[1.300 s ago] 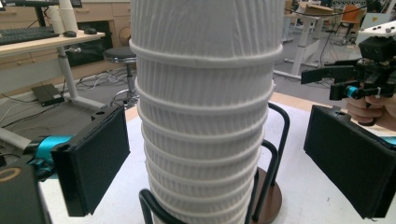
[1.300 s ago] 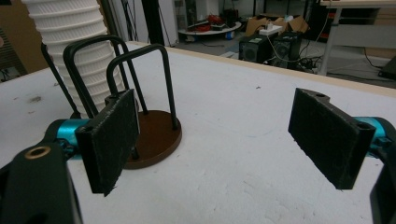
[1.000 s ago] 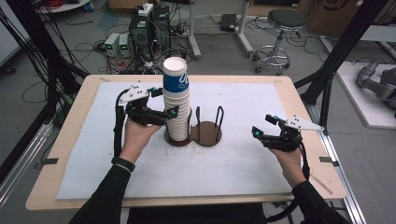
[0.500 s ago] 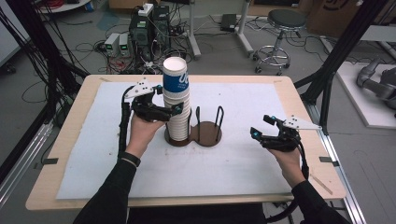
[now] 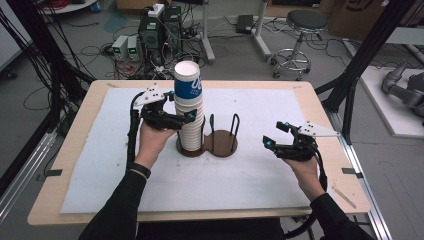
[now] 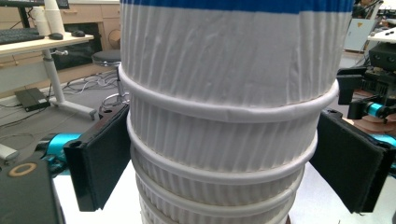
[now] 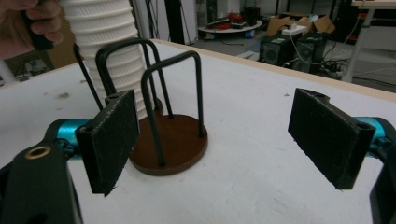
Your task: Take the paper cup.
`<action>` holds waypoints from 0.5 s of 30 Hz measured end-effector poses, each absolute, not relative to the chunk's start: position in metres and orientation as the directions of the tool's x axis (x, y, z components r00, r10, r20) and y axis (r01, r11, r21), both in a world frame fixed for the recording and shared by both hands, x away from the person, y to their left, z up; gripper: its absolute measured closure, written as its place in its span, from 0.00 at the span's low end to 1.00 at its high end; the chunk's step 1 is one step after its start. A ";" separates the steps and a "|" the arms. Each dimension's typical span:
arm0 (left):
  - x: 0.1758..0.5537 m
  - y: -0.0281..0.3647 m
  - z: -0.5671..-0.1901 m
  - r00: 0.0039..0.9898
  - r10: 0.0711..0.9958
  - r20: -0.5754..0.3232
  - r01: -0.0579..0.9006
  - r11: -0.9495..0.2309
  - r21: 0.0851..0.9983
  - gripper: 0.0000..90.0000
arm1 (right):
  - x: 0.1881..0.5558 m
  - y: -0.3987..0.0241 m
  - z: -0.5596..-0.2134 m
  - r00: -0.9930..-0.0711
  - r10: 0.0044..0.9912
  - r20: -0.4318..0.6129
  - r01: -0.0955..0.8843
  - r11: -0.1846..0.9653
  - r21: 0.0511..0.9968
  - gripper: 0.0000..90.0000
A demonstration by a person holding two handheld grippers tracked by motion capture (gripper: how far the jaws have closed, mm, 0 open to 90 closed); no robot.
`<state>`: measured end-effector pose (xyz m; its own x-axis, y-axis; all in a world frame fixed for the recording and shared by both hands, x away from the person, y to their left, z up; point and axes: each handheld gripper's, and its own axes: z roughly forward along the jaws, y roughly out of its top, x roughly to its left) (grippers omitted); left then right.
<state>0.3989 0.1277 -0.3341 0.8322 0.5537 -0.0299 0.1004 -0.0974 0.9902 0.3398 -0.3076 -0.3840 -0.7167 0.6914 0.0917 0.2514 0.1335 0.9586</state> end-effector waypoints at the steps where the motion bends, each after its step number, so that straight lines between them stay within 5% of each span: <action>1: 0.399 0.128 -0.334 0.833 0.552 -0.030 0.100 -0.098 0.990 0.12 | 0.340 -0.305 -0.382 -0.722 0.686 0.096 0.252 0.132 0.959 0.19; 15: 0.398 0.126 -0.332 0.830 0.558 -0.017 0.098 -0.115 0.989 0.13 | 0.350 -0.277 -0.345 -0.773 0.632 0.063 0.188 0.134 0.973 0.19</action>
<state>0.3981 0.1262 -0.3316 0.8296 0.5581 -0.0170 0.0975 -0.1149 0.9886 0.3495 -0.2769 -0.3455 -0.7727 0.6317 0.0627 0.1884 0.1338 0.9729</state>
